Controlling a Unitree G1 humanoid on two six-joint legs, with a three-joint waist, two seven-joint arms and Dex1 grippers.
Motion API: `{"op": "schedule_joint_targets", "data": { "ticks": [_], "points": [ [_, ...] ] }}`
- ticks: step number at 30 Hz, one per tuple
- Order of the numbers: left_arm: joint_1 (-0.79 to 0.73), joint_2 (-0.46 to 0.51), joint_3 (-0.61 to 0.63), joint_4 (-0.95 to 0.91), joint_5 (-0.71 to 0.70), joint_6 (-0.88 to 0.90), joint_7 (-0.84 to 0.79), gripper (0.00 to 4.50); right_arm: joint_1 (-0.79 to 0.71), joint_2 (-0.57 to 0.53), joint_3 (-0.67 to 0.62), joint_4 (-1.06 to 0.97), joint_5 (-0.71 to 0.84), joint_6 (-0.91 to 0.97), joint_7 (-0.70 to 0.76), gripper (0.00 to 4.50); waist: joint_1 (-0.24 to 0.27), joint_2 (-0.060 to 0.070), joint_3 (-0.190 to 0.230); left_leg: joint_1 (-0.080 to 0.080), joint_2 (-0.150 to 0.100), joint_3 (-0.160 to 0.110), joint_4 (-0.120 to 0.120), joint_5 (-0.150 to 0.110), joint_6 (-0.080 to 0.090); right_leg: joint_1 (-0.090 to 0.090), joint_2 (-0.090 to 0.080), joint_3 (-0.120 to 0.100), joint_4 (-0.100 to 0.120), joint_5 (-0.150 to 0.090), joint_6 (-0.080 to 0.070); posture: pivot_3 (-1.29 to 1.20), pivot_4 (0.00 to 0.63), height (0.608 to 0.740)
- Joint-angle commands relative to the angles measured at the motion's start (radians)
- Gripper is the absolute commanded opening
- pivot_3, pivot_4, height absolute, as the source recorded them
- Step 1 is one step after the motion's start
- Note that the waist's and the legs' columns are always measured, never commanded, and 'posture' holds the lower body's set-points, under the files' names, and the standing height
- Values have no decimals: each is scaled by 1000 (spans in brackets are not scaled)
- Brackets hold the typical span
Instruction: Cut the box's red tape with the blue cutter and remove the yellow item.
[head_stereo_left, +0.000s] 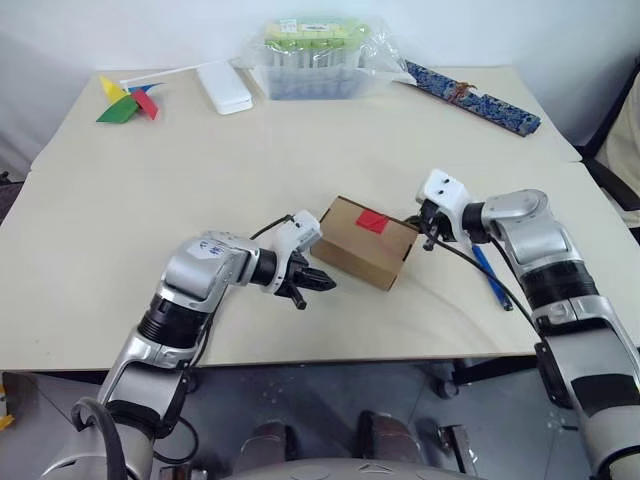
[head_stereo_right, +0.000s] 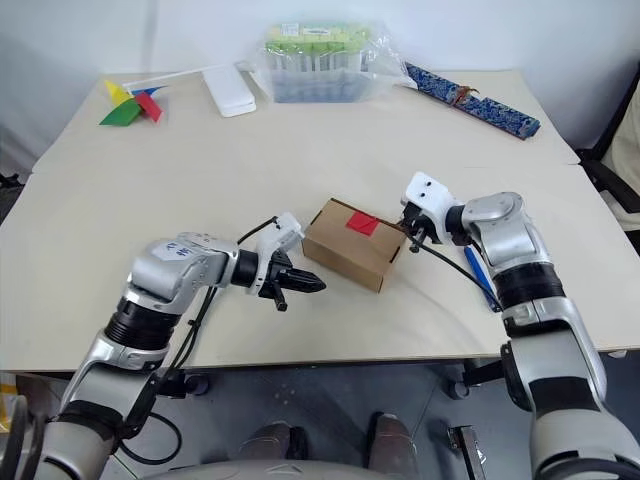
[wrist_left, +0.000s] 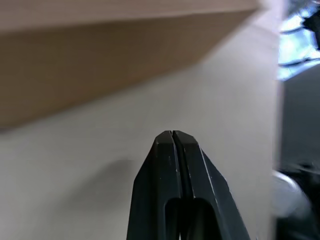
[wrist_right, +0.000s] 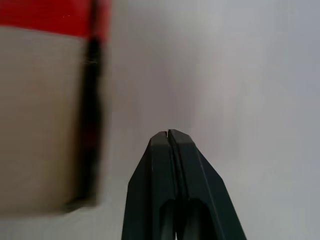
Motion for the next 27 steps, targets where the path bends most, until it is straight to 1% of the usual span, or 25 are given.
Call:
{"op": "schedule_joint_targets", "data": {
  "ticks": [1,3,7,16,21,27],
  "points": [
    [-30,-16,19,46,12,-68,42,0,47,-52,-21,-192,34,101,43,31,1,0,0,0,0,0,0,0,0,0,0,0,0,0,0,0,150,740],
    [-41,-21,19,78,16,-99,51,0,85,-76,-21,-281,45,149,61,31,4,0,0,0,0,0,1,0,0,0,0,0,0,0,0,0,150,740],
    [-92,-34,6,196,44,-197,62,0,183,-129,-24,-520,90,278,89,31,17,0,0,0,0,1,1,0,0,0,0,0,0,0,0,0,150,740],
    [-158,-62,-40,310,69,-299,6,0,257,-161,-34,-770,161,465,48,31,24,0,0,0,-1,1,2,0,0,0,0,0,-1,0,0,0,150,740],
    [-197,-83,-66,399,98,-365,-32,0,272,-156,-37,-810,178,511,-6,31,24,0,0,0,-1,1,2,0,0,0,0,0,-1,0,0,0,150,740],
    [-228,-88,-64,471,128,-410,-63,0,255,-147,-43,-713,142,467,-110,31,24,0,0,0,-1,2,2,0,0,0,0,0,-1,0,0,0,150,740]
  ]
}}
